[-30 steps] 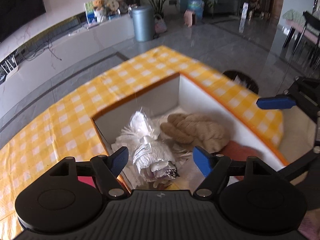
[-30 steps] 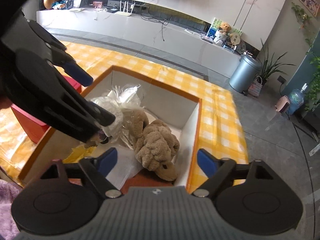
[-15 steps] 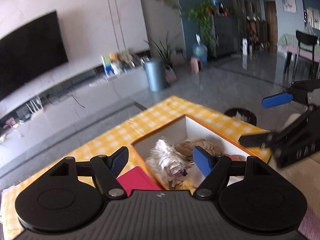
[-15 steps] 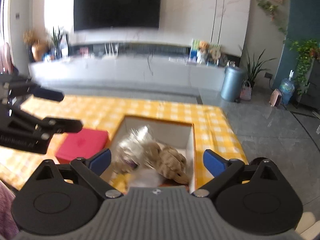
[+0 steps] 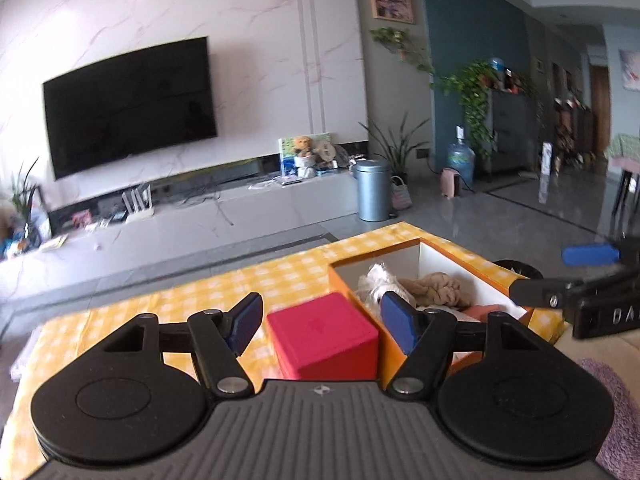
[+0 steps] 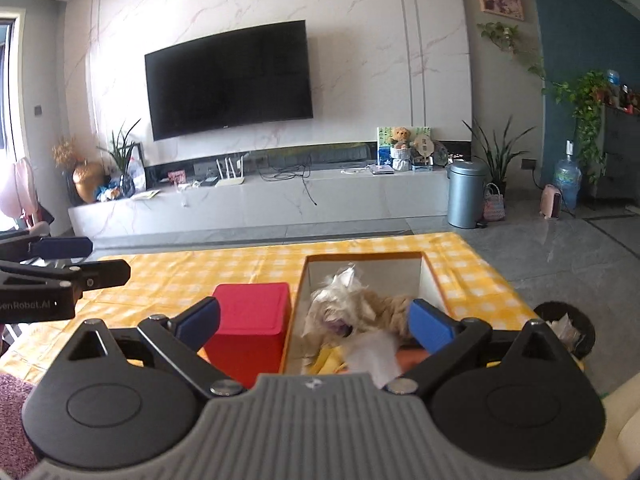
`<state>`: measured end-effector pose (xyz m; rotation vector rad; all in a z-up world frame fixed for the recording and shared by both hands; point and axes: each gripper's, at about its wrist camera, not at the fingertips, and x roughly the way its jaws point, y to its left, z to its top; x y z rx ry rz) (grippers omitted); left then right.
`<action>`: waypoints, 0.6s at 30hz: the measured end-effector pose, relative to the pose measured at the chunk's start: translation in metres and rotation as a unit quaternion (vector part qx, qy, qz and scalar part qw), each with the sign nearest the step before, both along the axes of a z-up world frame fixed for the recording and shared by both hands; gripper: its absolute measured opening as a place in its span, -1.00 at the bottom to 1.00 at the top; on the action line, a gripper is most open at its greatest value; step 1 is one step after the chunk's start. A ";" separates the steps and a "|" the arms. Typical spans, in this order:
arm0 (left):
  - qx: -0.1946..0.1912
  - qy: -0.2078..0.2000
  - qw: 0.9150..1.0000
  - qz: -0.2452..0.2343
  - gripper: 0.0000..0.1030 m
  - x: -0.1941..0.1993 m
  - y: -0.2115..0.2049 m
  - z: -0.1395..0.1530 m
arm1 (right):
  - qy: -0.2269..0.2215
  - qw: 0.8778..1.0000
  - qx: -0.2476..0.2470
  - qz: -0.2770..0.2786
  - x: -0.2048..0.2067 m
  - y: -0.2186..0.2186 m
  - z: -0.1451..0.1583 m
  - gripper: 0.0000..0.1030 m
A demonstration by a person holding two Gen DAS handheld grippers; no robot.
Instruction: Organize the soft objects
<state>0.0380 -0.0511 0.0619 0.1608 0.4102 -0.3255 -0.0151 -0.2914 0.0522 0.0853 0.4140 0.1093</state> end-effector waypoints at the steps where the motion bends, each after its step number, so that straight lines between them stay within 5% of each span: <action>1: -0.003 0.005 1.000 0.005 0.55 -0.005 0.006 -0.005 | -0.002 1.000 0.002 -0.003 -0.006 0.004 -0.006 0.91; 8: -0.021 0.014 0.999 0.024 0.55 -0.017 0.012 -0.032 | 0.023 0.998 0.006 -0.051 -0.020 0.019 -0.048 0.95; 13: 0.001 0.012 1.000 0.029 0.57 -0.021 0.004 -0.054 | 0.035 0.997 -0.023 -0.069 -0.017 0.025 -0.074 0.95; 18: -0.013 0.044 0.999 0.016 0.61 -0.022 0.002 -0.073 | 0.036 0.997 -0.003 -0.069 -0.012 0.021 -0.081 0.95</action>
